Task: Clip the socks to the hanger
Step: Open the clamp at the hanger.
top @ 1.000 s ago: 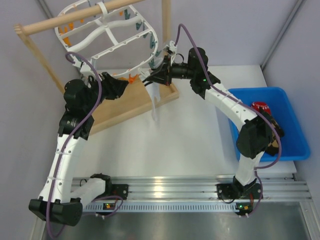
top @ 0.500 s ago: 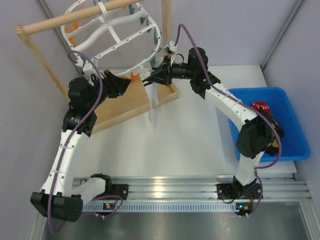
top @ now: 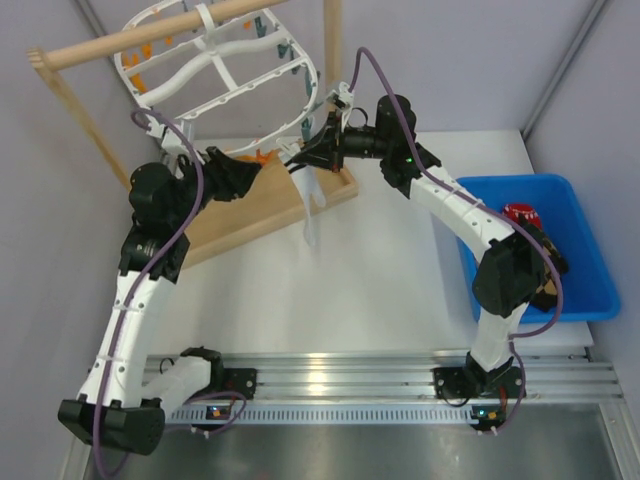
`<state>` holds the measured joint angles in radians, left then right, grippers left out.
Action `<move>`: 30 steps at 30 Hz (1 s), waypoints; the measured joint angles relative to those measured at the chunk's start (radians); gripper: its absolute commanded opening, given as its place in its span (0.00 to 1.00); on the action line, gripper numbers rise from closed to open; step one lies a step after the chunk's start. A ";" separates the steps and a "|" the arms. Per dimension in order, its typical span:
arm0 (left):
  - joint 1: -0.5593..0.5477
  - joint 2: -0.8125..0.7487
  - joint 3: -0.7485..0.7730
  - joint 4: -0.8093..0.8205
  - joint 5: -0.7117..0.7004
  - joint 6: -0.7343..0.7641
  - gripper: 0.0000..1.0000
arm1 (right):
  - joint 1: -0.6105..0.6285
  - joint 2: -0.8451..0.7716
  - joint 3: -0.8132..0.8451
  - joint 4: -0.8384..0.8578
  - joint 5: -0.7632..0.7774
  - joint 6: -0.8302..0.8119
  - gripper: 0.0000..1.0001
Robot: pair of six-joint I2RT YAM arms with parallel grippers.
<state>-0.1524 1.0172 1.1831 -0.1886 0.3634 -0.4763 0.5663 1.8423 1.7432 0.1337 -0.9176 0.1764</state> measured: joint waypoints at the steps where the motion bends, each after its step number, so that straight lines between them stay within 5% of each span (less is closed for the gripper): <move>1: 0.000 -0.012 0.000 -0.004 0.003 0.008 0.55 | 0.000 0.000 0.000 0.000 0.000 0.000 0.00; 17: 0.000 -0.142 -0.048 -0.175 0.159 0.079 0.52 | 0.000 -0.001 -0.001 0.000 -0.001 0.001 0.00; 30: -0.008 -0.091 -0.048 -0.038 0.111 0.041 0.47 | 0.000 -0.001 -0.002 0.001 -0.009 0.008 0.00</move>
<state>-0.1600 0.9264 1.1347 -0.2268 0.4747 -0.4351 0.5663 1.8416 1.7412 0.1345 -0.9268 0.1848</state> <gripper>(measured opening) 0.468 0.021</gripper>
